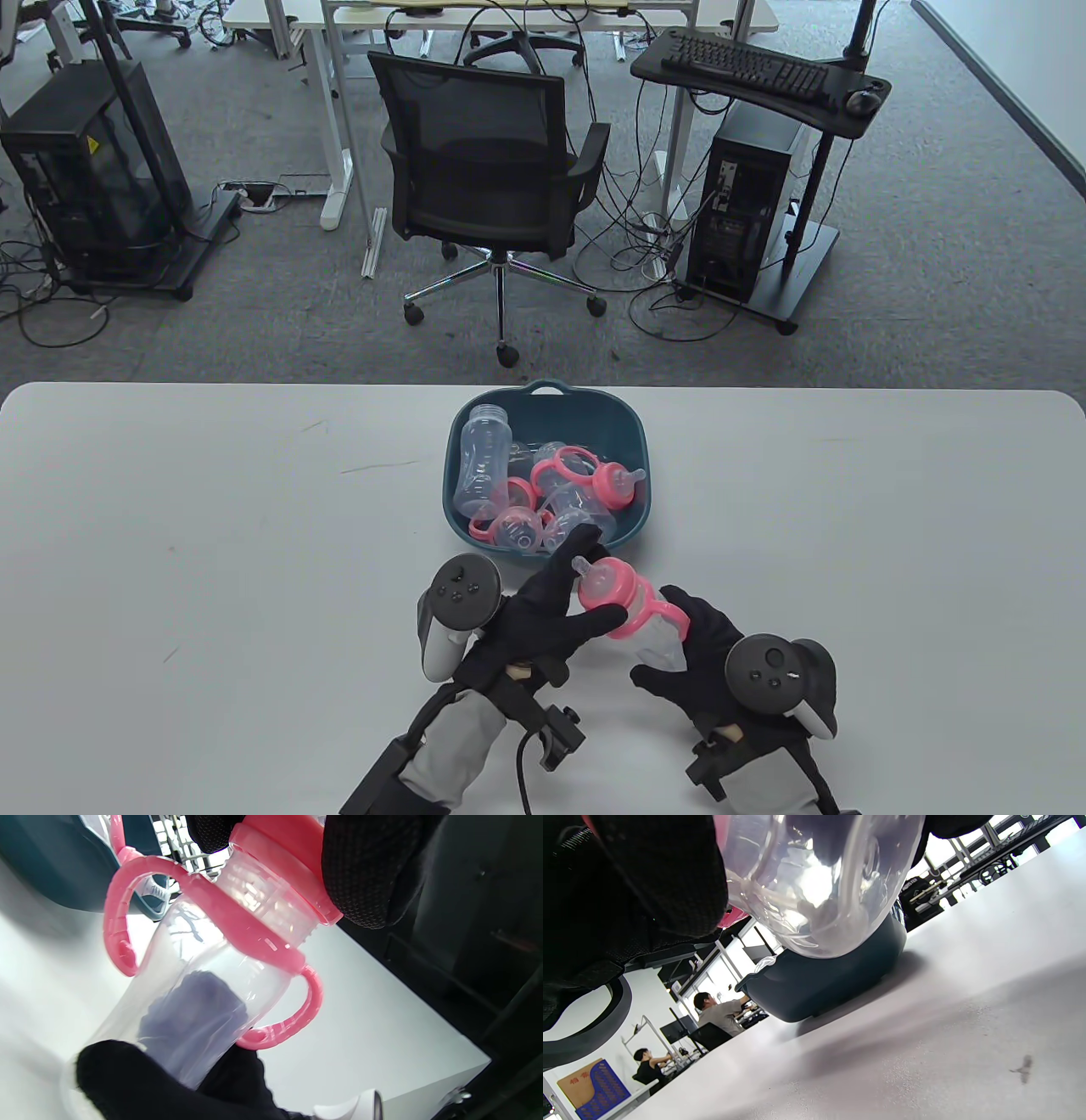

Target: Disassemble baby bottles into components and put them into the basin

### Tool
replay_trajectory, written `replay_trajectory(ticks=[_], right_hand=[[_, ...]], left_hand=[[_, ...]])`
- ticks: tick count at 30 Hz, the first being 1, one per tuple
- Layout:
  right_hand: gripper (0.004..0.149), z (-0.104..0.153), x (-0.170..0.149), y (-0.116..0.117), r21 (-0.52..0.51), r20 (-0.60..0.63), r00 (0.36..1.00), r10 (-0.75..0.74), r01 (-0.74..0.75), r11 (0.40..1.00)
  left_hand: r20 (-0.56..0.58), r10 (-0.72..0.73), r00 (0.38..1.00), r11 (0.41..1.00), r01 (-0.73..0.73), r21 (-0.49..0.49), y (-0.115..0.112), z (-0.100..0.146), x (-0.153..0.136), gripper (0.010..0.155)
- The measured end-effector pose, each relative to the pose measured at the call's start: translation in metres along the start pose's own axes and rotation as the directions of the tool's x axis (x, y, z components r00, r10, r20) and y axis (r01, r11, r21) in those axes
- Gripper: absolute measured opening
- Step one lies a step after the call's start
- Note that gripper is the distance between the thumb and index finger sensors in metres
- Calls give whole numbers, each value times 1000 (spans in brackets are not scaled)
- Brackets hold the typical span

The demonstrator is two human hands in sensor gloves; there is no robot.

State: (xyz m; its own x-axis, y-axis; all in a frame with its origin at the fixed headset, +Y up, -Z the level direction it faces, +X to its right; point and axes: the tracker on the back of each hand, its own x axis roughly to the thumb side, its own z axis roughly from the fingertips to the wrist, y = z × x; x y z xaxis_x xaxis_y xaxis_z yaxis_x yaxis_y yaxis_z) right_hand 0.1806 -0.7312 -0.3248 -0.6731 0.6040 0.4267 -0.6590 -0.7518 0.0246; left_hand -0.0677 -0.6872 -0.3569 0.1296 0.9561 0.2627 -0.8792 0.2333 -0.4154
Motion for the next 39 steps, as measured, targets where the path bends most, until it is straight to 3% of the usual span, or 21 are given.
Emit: replay_trajectory(ticks=[21, 39], right_hand=[[91, 1, -5, 1, 30, 2, 1000, -16, 16, 999], [90, 5, -15, -3, -20, -21, 997, -79, 79, 997]], left_hand=[[105, -37, 994, 995, 27, 97, 18, 7, 45, 87], [121, -106, 987, 990, 94, 108, 48, 3, 112, 86]])
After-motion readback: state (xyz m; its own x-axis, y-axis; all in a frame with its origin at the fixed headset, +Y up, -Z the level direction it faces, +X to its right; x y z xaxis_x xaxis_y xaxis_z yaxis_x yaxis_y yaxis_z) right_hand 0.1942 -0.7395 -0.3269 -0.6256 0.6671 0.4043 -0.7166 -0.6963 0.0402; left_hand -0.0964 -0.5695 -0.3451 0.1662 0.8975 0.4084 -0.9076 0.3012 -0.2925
